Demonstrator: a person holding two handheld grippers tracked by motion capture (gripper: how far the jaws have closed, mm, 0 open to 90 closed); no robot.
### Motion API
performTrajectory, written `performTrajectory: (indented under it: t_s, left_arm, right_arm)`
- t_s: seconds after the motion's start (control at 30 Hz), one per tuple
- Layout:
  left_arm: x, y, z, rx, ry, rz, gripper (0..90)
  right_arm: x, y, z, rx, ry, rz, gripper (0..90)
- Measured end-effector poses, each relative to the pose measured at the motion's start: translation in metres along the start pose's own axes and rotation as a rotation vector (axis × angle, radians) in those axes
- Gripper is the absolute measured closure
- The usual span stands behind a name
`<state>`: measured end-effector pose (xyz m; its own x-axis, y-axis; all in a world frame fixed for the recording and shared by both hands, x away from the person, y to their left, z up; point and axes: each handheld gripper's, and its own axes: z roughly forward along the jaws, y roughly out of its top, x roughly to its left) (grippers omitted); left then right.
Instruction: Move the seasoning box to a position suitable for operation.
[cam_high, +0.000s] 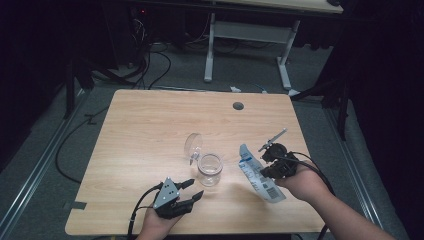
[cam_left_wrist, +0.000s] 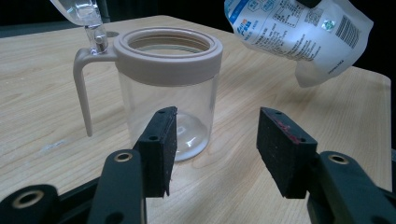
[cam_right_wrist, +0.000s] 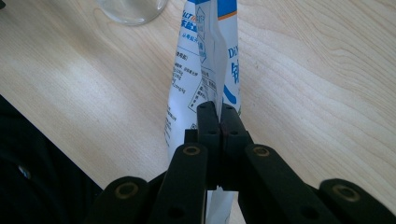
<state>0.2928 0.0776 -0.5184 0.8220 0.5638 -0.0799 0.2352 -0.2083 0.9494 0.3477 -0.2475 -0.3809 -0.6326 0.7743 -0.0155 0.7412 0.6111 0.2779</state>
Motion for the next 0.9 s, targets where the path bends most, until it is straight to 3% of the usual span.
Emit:
performTrajectory:
  t_s: [0.43,0.6,0.63,0.67,0.77,0.9]
  left_arm:
    - [-0.004,-0.001,0.004,0.01,-0.005,0.018,48.5]
    - [-0.011,-0.001,0.012,0.004,-0.019,0.013,48.2]
    - [-0.013,-0.001,0.014,0.003,-0.02,0.015,48.1]
    - [-0.015,0.0,0.016,0.003,-0.021,0.014,48.2]
    - [-0.022,0.006,0.023,0.008,-0.044,0.014,48.4]
    - [-0.031,0.015,0.032,0.007,-0.063,0.047,48.0]
  right_arm:
    - [0.001,0.001,-0.001,0.032,-0.001,-0.01,90.0]
    - [0.003,0.0,-0.004,0.017,-0.005,0.005,90.0]
    - [0.006,0.0,-0.006,0.026,-0.007,0.042,90.0]
    - [0.004,0.0,-0.006,0.01,-0.006,0.015,90.0]
    - [0.004,-0.001,-0.009,0.004,-0.009,0.02,90.0]
    - [0.004,-0.003,-0.011,0.006,-0.014,0.013,90.0]
